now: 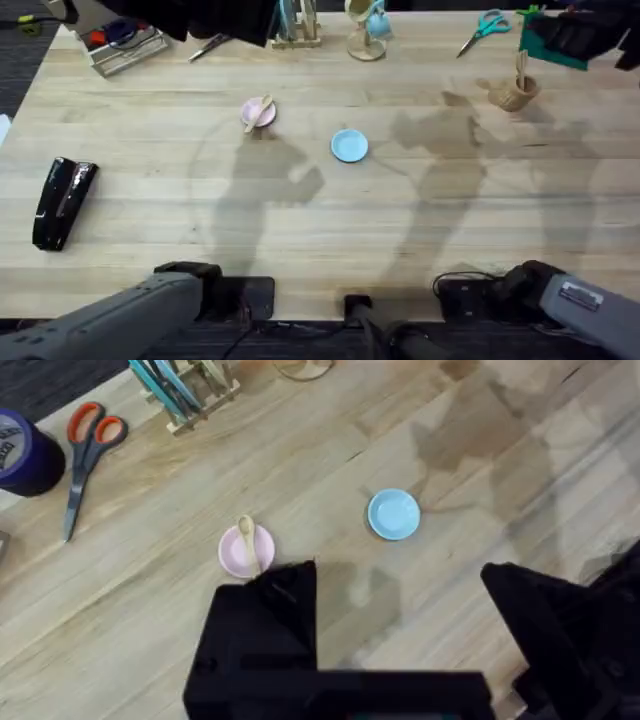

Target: Pick up a utensil and set it on the pink plate, then put the other utensil in the container.

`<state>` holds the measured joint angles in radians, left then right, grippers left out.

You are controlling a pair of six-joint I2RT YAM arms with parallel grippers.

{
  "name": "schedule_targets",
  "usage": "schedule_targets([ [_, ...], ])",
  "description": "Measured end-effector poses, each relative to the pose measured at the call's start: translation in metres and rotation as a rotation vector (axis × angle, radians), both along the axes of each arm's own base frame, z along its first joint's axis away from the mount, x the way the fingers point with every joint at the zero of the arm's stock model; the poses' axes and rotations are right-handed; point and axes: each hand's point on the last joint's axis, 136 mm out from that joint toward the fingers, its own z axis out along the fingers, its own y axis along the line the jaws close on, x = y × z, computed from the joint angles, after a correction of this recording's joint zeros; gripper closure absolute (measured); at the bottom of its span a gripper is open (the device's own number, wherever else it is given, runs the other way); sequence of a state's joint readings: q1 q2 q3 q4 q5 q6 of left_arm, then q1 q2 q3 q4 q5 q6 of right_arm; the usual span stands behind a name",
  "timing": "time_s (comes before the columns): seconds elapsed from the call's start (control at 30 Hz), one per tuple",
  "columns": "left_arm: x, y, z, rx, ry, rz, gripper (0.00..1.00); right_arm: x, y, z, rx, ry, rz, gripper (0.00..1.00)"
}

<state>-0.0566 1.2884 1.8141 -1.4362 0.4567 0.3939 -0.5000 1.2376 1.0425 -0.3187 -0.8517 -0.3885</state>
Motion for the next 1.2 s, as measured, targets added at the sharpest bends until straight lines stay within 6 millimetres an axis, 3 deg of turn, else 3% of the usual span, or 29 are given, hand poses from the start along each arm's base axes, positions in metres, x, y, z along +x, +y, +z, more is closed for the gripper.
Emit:
schedule_targets([
  [0.27, 0.0, 0.0, 0.0, 0.0, 0.0, 0.0, 0.006, -0.041, 0.013, 0.007, 0.044, 0.187, -0.097, 0.007],
  [0.33, 0.0, 0.0, 0.0, 0.0, 0.0, 0.0, 0.006, -0.052, 0.014, 0.006, 0.047, 0.24, -0.128, 0.006],
  [0.37, 0.0, 0.0, 0.0, 0.0, 0.0, 0.0, 0.006, -0.069, 0.012, 0.007, 0.031, 0.305, -0.183, 0.006],
  [0.53, 0.0, 0.0, 0.0, 0.0, 0.0, 0.0, 0.007, -0.091, 0.008, 0.024, -0.026, 0.327, -0.26, 0.007],
  [1.0, 0.0, 0.0, 0.0, 0.0, 0.001, 0.0, 0.007, -0.123, 0.021, 0.066, -0.135, 0.329, -0.289, 0.006],
  [1.2, 0.0, 0.0, 0.0, 0.0, 0.0, 0.0, 0.007, -0.125, 0.014, 0.068, -0.169, 0.327, -0.321, 0.006],
])
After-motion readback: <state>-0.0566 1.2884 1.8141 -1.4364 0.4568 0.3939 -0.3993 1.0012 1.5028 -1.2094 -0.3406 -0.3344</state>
